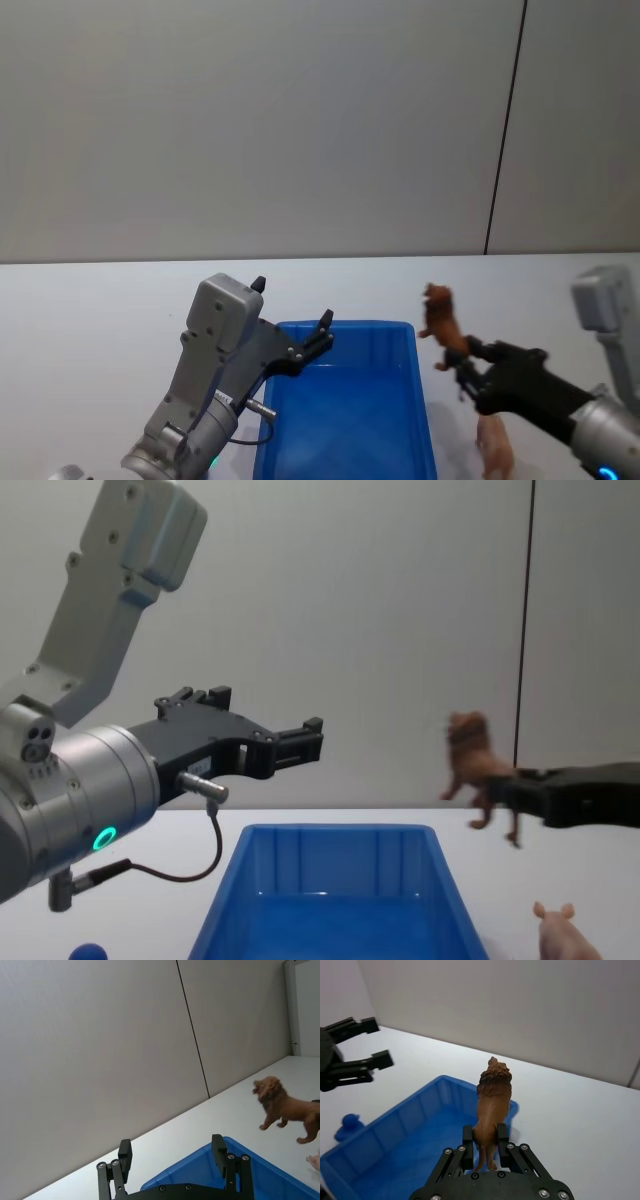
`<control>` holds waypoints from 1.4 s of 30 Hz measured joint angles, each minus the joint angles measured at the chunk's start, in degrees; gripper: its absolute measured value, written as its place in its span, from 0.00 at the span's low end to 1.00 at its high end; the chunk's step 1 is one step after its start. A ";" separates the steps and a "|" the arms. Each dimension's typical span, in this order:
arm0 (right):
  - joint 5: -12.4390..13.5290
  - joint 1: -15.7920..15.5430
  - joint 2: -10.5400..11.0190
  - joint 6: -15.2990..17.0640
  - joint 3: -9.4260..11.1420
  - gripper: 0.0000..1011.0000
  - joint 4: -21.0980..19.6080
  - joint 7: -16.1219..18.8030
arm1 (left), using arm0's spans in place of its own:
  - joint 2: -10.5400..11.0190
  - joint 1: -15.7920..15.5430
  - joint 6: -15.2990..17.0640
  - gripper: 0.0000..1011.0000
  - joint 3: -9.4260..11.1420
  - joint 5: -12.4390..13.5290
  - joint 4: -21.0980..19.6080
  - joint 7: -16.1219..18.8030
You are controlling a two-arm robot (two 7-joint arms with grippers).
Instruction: Pick up the two dolls from the table and place them into the box.
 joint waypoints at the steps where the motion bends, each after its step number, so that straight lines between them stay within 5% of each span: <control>1: -0.19 0.35 -0.28 0.38 -0.24 0.26 0.26 0.68 | 0.00 0.00 0.00 0.99 0.00 0.00 0.00 0.00; 7: -1.58 3.28 -2.86 2.60 -2.45 0.28 3.02 4.45 | 0.00 0.00 0.00 0.99 0.00 0.00 0.00 0.00; 20: -3.54 5.78 -5.23 3.92 -4.85 0.70 6.82 7.26 | 0.00 0.00 0.00 0.99 0.00 0.00 0.00 0.00; 30: -2.91 3.69 -3.17 1.63 -3.84 0.98 5.64 4.37 | 0.00 0.00 0.00 0.99 0.00 0.00 0.00 0.00; 42: 0.74 -2.48 1.35 -0.68 -1.36 0.99 0.91 -2.16 | 0.00 0.00 0.00 0.99 0.00 0.00 0.00 0.00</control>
